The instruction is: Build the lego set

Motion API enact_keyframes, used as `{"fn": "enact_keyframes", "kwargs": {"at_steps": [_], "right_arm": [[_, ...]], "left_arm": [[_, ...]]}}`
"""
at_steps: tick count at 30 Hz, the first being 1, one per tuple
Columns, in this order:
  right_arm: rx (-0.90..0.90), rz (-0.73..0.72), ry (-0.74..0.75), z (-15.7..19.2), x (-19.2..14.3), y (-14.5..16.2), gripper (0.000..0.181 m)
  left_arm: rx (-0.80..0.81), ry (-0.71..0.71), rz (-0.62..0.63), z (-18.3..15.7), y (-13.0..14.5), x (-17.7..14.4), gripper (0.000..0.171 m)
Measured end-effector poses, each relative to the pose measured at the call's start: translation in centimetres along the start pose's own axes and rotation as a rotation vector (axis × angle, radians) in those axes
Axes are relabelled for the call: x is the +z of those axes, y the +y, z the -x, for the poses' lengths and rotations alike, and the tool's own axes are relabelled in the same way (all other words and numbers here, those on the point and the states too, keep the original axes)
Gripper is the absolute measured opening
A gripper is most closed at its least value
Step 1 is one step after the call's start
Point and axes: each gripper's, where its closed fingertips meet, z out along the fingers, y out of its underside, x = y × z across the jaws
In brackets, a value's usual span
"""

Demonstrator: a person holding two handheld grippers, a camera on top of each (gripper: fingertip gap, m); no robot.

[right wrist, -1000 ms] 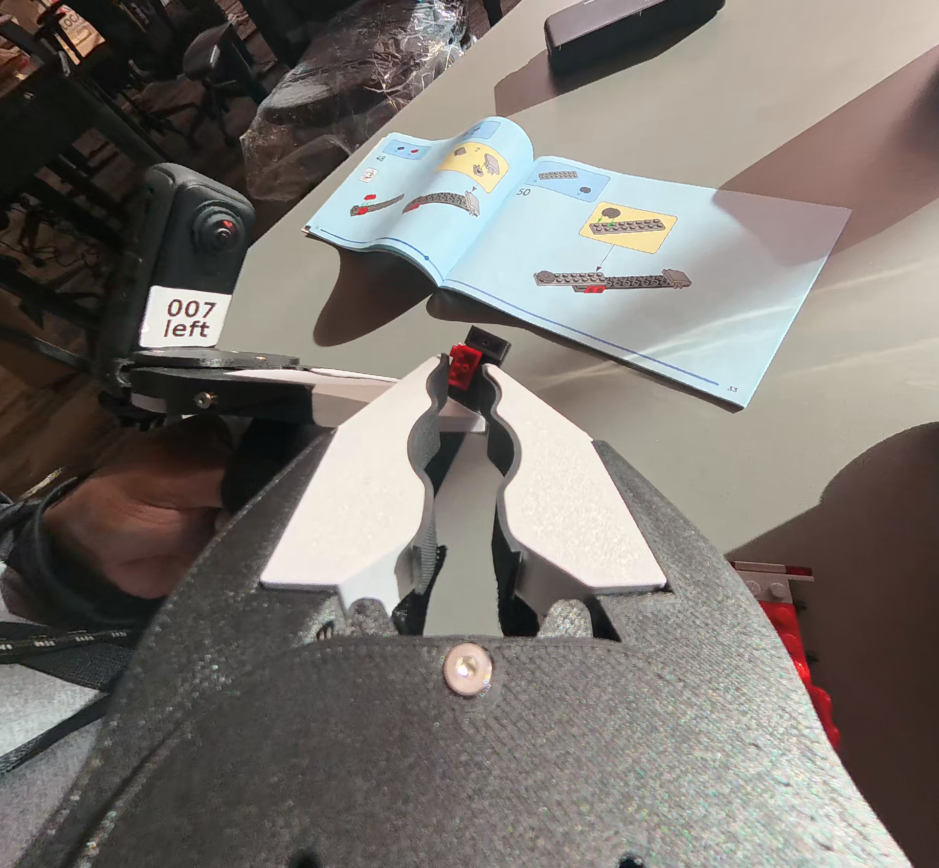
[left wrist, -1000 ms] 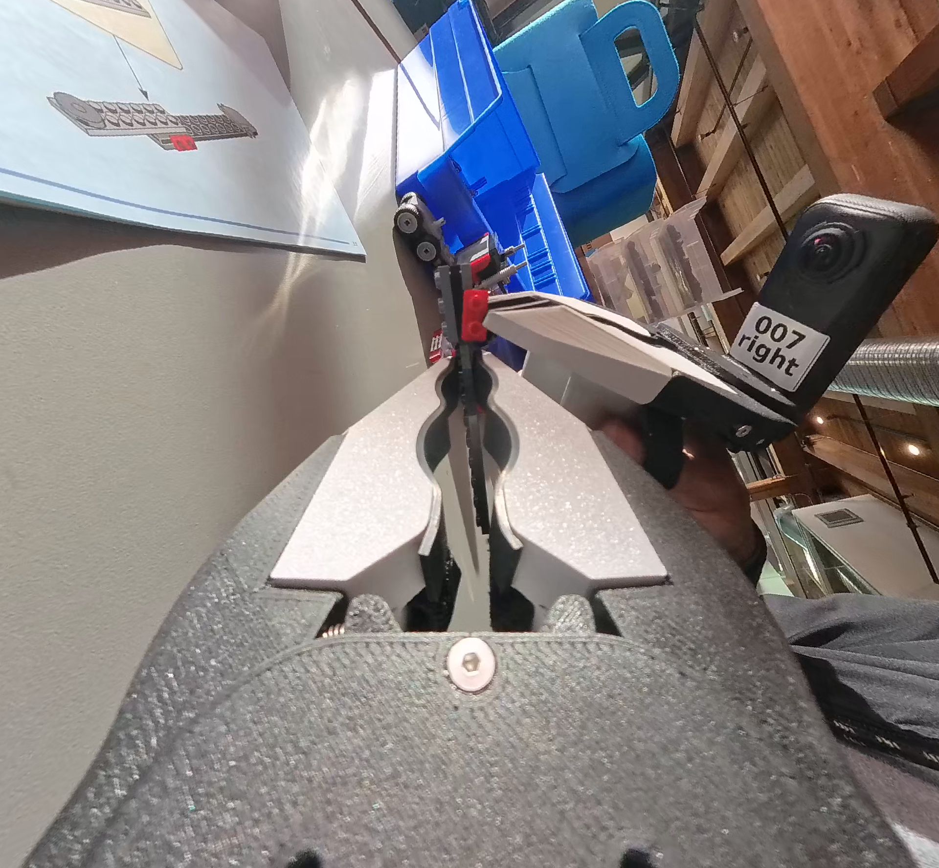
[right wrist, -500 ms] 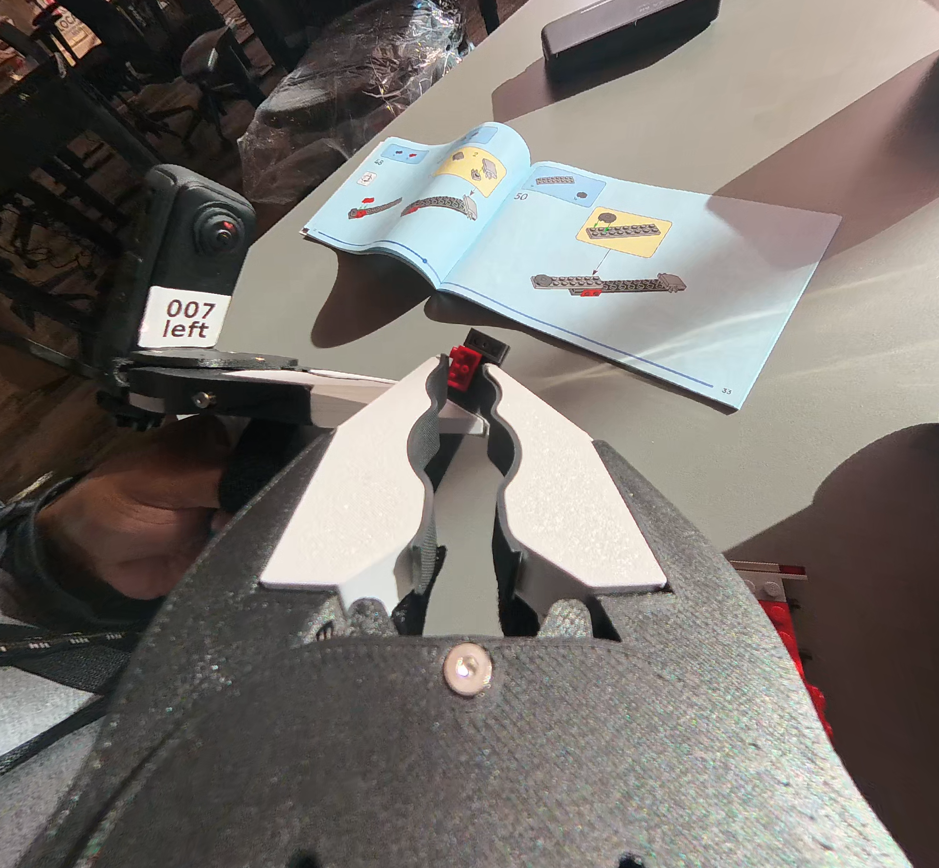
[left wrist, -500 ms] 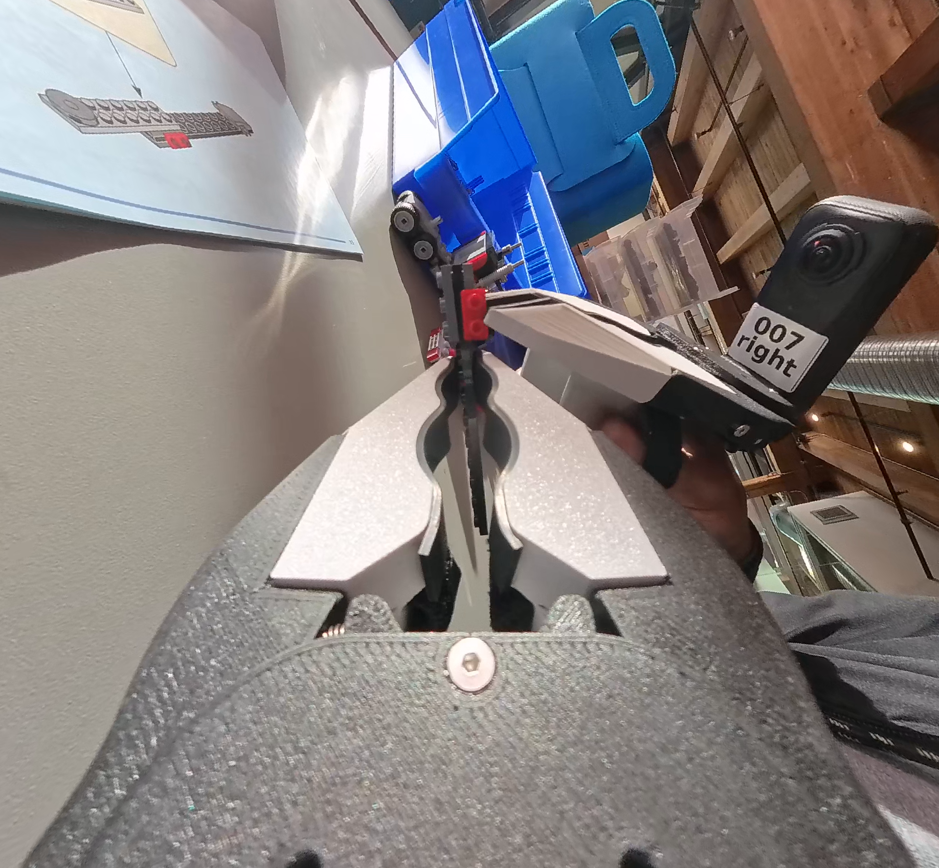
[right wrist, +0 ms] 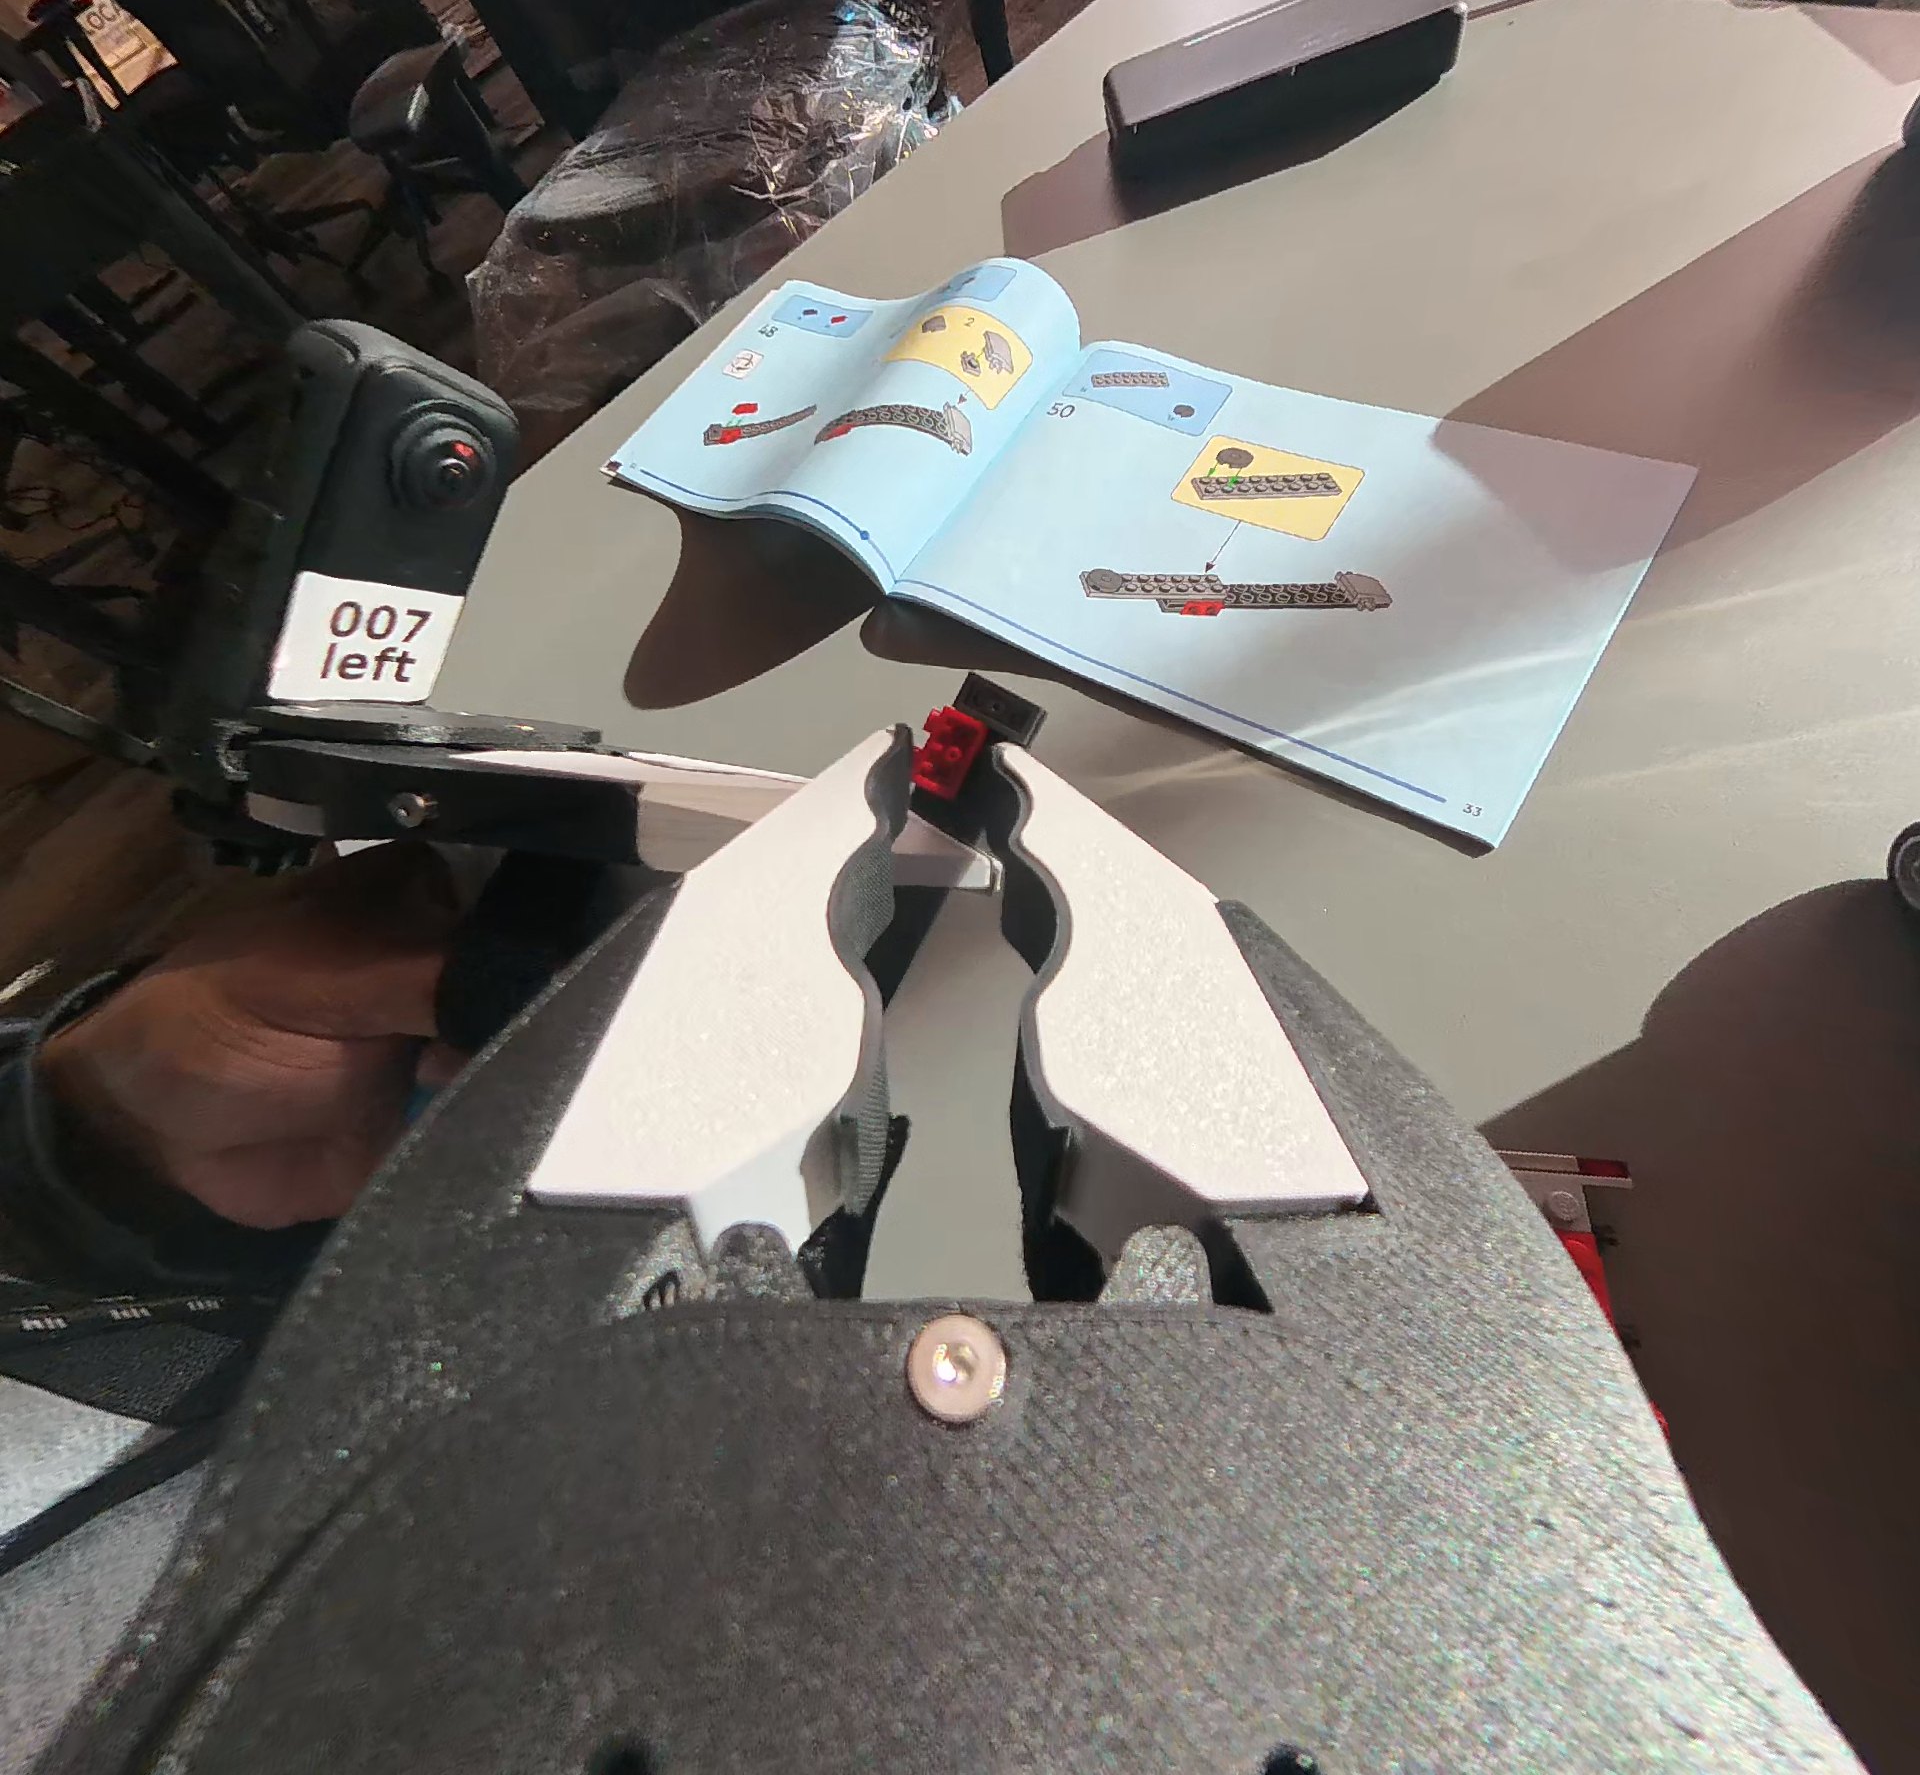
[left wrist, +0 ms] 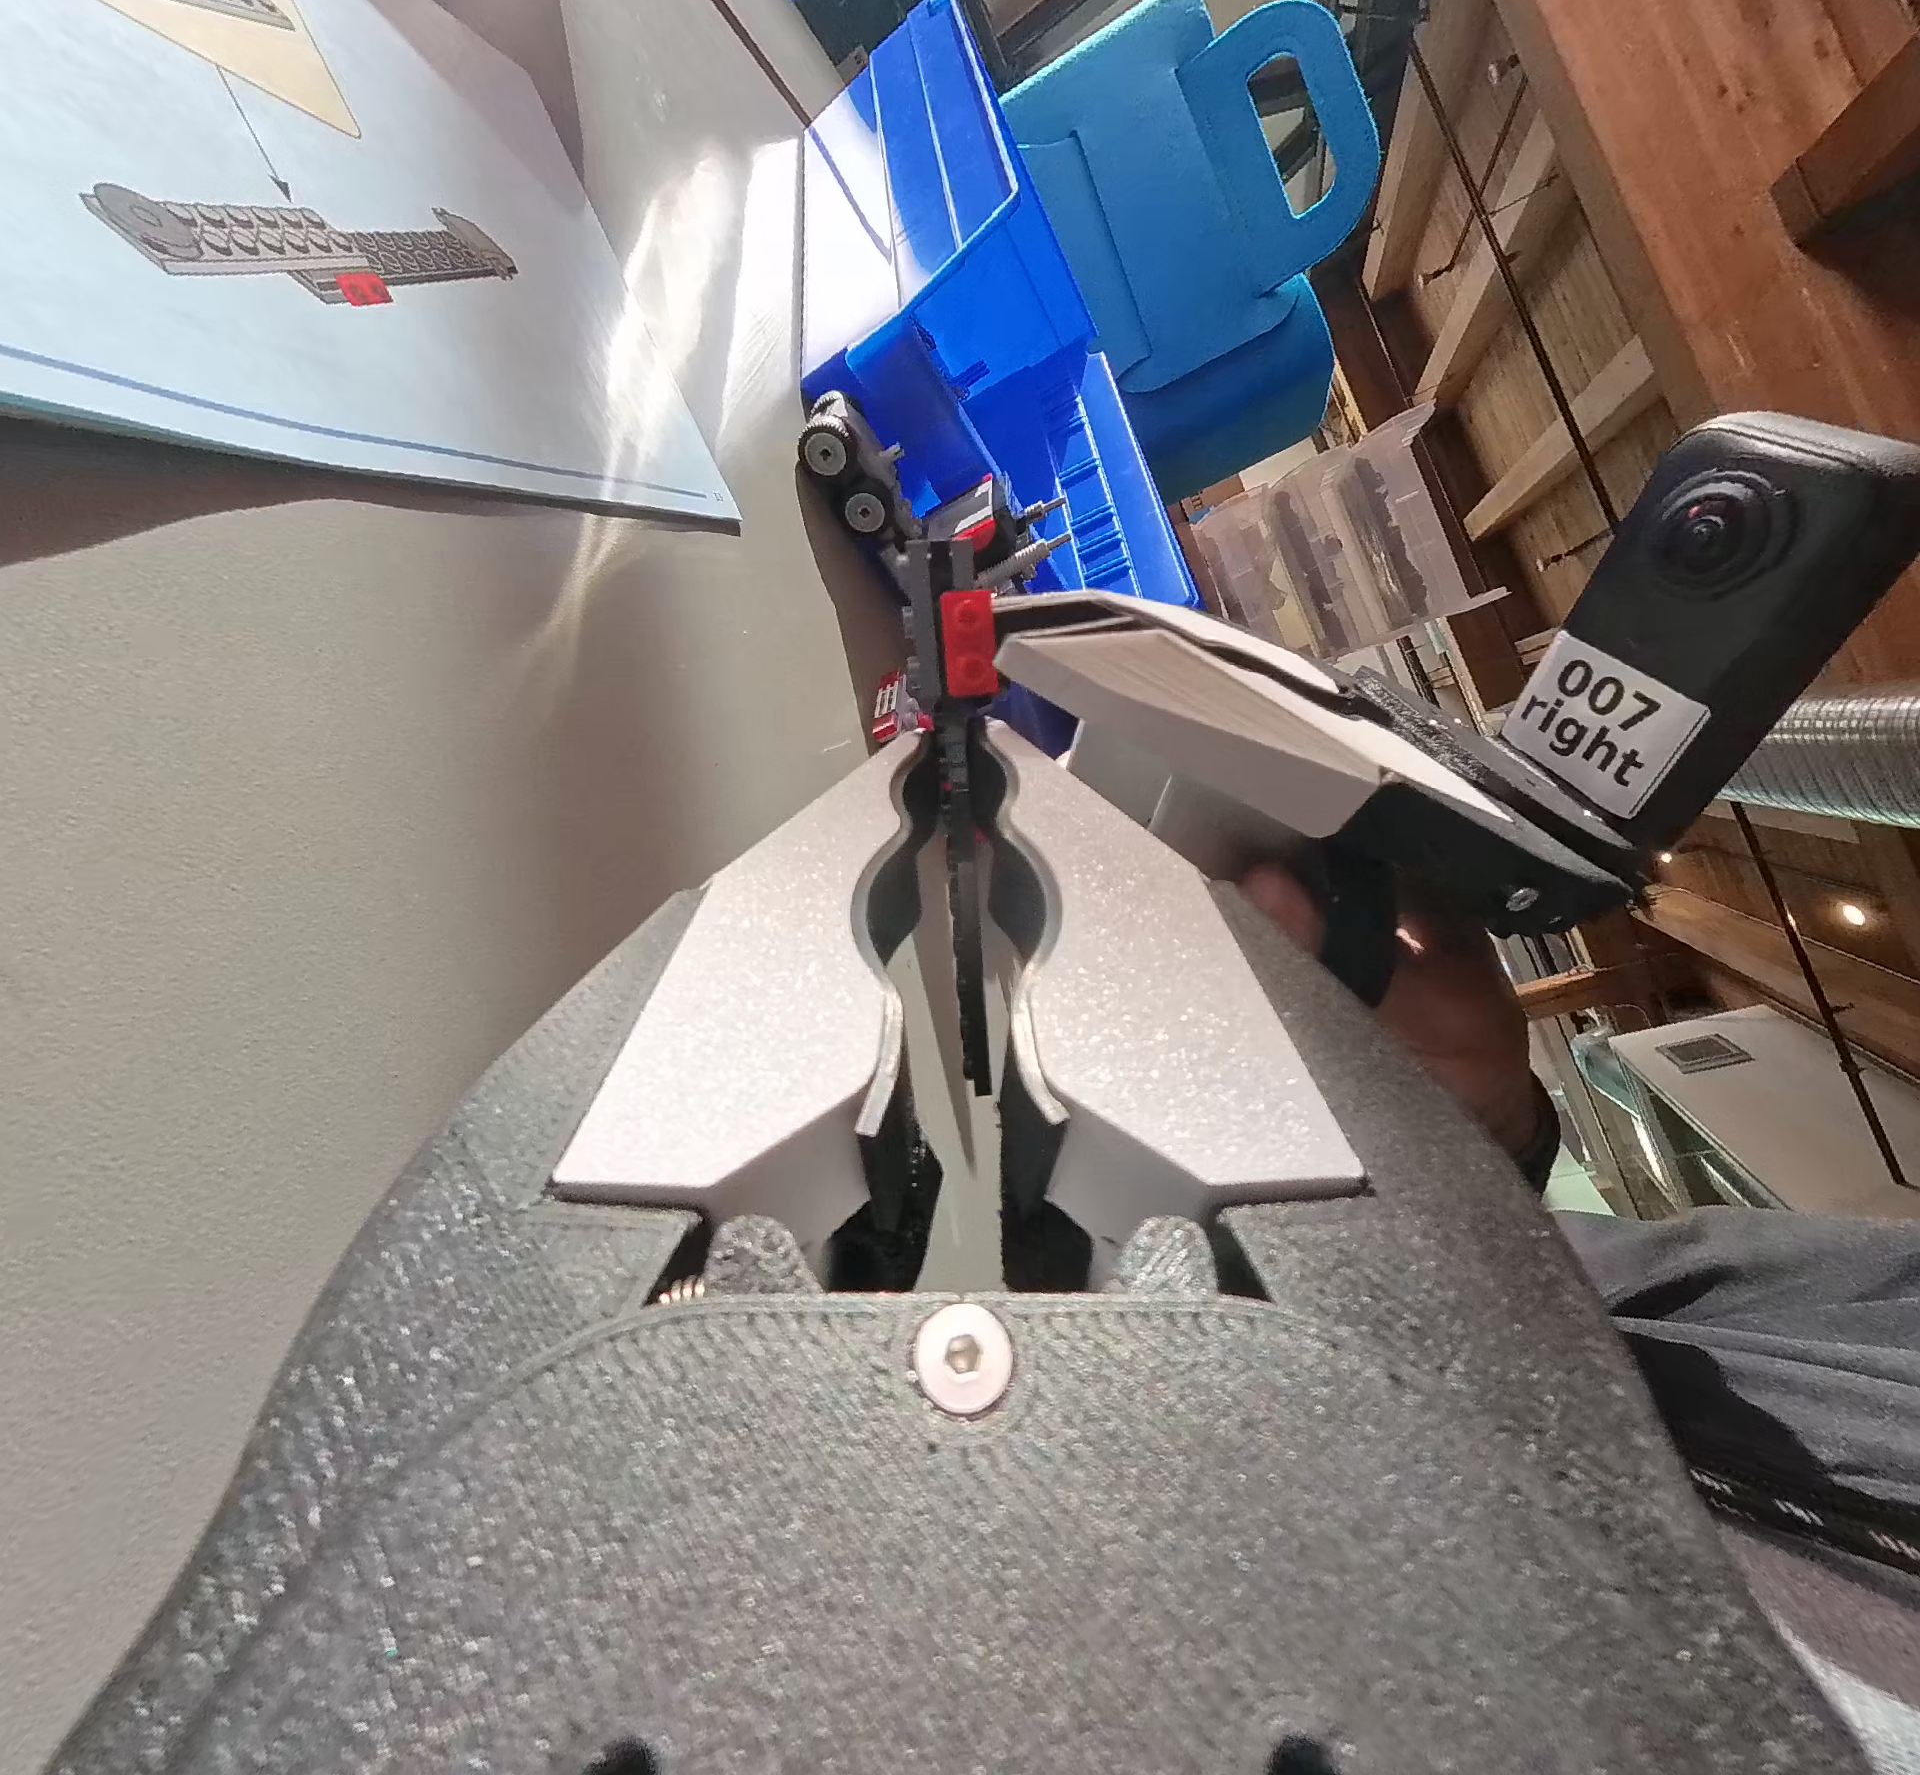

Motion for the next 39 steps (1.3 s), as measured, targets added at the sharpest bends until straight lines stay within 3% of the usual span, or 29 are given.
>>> {"fn": "enact_keyframes", "kwargs": {"at_steps": [10,15,23,34,39], "right_arm": [[0.071,-0.051,-0.022,-1.0,-1.2,-0.6,0.028],[0.269,-0.095,-0.196,-0.4,-1.2,-0.7,0.041],[0.428,-0.163,-0.410,0.2,-2.1,-1.0,0.039],[0.473,-0.166,-0.504,0.5,-2.2,-0.6,0.031],[0.458,-0.171,-0.520,0.8,-2.3,-0.6,0.019]], "left_arm": [[-0.027,0.040,0.005,-0.4,-0.1,-0.1,0.005],[-0.034,0.109,0.026,-1.3,0.1,-0.1,0.005],[-0.026,0.201,0.043,-2.6,0.2,-0.3,0.005],[0.006,0.237,0.071,-3.5,0.6,-0.2,0.005],[0.037,0.228,0.082,-3.5,0.8,-0.1,0.005]]}}
